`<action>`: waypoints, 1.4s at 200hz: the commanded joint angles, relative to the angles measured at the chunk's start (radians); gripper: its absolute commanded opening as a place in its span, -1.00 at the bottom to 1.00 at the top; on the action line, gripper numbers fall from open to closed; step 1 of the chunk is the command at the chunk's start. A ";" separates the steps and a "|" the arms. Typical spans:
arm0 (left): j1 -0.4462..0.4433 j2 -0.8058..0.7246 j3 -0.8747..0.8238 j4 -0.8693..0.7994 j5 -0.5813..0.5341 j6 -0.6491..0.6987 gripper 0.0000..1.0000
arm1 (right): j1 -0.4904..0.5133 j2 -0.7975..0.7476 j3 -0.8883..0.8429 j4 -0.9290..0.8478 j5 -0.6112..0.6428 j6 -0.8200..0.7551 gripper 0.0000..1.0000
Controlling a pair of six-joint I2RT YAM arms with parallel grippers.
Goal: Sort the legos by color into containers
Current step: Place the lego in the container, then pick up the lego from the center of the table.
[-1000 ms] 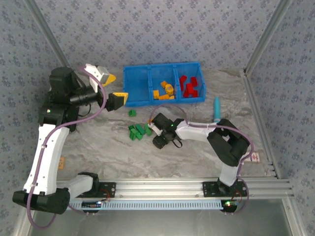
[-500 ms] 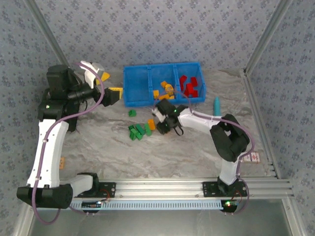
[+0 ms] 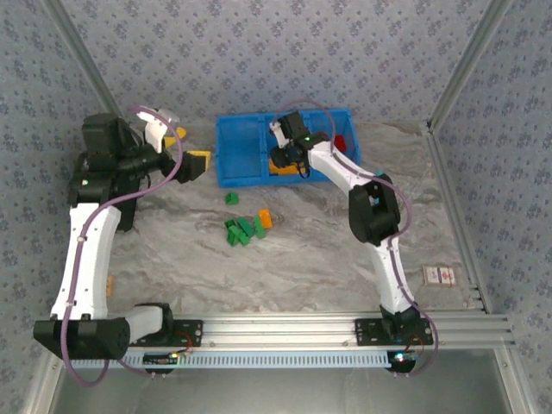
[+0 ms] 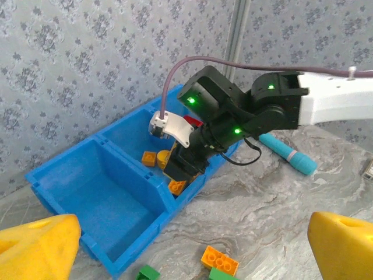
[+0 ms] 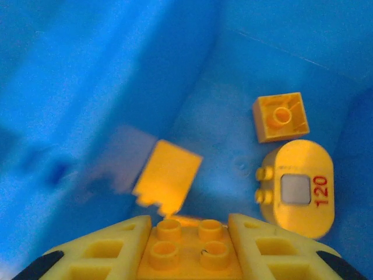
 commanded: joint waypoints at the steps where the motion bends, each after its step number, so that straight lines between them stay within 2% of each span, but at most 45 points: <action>1: 0.012 0.020 0.007 -0.001 0.001 0.026 1.00 | -0.009 0.109 0.147 -0.079 0.004 -0.030 -0.48; 26: 0.019 0.037 0.002 0.008 0.006 0.017 1.00 | -0.013 0.155 0.203 -0.091 0.003 -0.046 -0.37; 49: 0.018 0.039 -0.001 0.010 0.005 0.016 1.00 | -0.014 0.148 0.201 -0.076 0.002 -0.042 -0.17; 95: 0.018 0.016 -0.015 0.031 0.013 0.000 1.00 | 0.004 0.011 0.095 -0.076 0.025 -0.067 0.05; 155: 0.017 -0.028 -0.036 0.085 0.044 -0.044 1.00 | 0.080 -0.244 -0.168 -0.041 0.116 -0.071 0.10; 187: 0.012 -0.033 -0.043 0.112 0.064 -0.072 1.00 | 0.137 -0.339 -0.282 -0.058 0.132 -0.012 0.10; 228: -0.002 -0.052 -0.042 0.112 0.063 -0.072 1.00 | 0.231 -0.396 -0.394 -0.066 0.168 0.071 0.10; 265: -0.026 -0.062 -0.042 0.107 0.055 -0.064 1.00 | 0.285 -0.400 -0.432 -0.088 0.140 0.230 0.10; 280: -0.035 -0.065 -0.040 0.102 0.053 -0.060 1.00 | 0.299 -0.388 -0.437 -0.106 0.116 0.283 0.17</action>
